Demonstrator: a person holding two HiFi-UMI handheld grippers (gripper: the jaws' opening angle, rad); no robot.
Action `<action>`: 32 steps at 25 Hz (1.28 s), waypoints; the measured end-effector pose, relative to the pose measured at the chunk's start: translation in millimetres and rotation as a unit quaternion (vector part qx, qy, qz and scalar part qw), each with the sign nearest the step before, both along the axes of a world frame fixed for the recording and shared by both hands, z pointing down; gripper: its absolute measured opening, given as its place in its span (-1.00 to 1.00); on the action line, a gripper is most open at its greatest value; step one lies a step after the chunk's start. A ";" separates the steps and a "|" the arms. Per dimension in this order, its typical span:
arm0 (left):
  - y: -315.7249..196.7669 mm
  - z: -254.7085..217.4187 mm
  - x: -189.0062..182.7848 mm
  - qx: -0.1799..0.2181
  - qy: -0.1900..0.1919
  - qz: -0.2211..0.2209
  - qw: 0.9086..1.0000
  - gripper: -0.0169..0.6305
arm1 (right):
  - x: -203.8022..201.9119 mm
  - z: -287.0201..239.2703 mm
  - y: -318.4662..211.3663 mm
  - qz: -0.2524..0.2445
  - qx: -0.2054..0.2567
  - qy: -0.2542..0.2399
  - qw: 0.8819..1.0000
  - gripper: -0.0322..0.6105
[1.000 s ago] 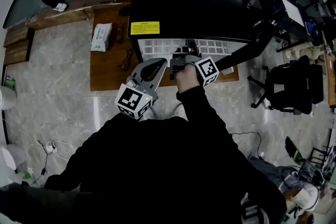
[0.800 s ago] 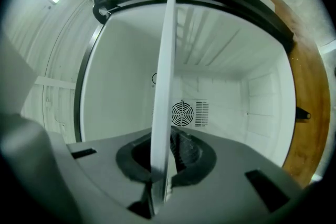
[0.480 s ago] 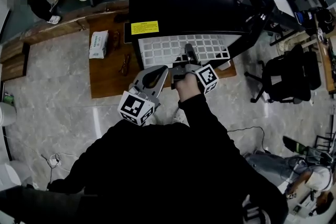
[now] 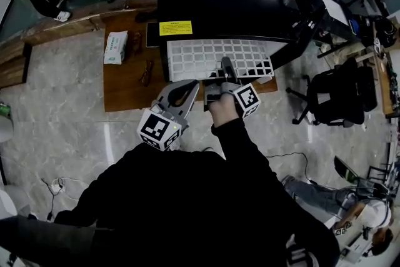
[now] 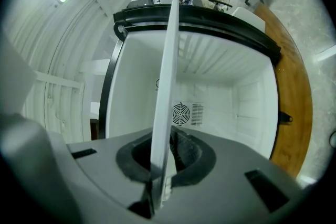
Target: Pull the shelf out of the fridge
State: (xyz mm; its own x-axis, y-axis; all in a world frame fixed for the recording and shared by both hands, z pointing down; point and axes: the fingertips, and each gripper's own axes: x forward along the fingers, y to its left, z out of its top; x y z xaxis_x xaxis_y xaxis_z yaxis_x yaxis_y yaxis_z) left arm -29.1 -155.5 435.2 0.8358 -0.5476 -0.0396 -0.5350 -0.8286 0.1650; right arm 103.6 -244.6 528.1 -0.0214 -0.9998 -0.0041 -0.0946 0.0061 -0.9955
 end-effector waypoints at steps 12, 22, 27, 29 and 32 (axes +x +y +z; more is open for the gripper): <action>20.5 -9.5 12.7 -0.004 -0.008 -0.039 0.999 -0.93 | 0.3 -5.8 16.1 -0.029 -0.012 0.004 0.999 -0.81; 80.5 -21.6 16.2 -0.002 -0.006 -0.074 0.997 -0.93 | 4.8 -19.6 104.1 -0.071 0.011 0.043 0.996 -0.81; 102.4 -32.5 21.7 0.013 -0.013 -0.080 0.997 -0.93 | 14.4 -24.1 136.8 -0.081 0.016 0.056 0.995 -0.81; 114.2 -39.0 24.6 0.019 -0.015 -0.080 0.997 -0.93 | 17.3 -30.3 152.6 -0.090 0.021 0.077 0.993 -0.81; 129.0 -42.7 28.5 0.026 -0.020 -0.081 0.996 -0.93 | 25.9 -32.8 176.9 -0.100 0.011 0.114 0.988 -0.81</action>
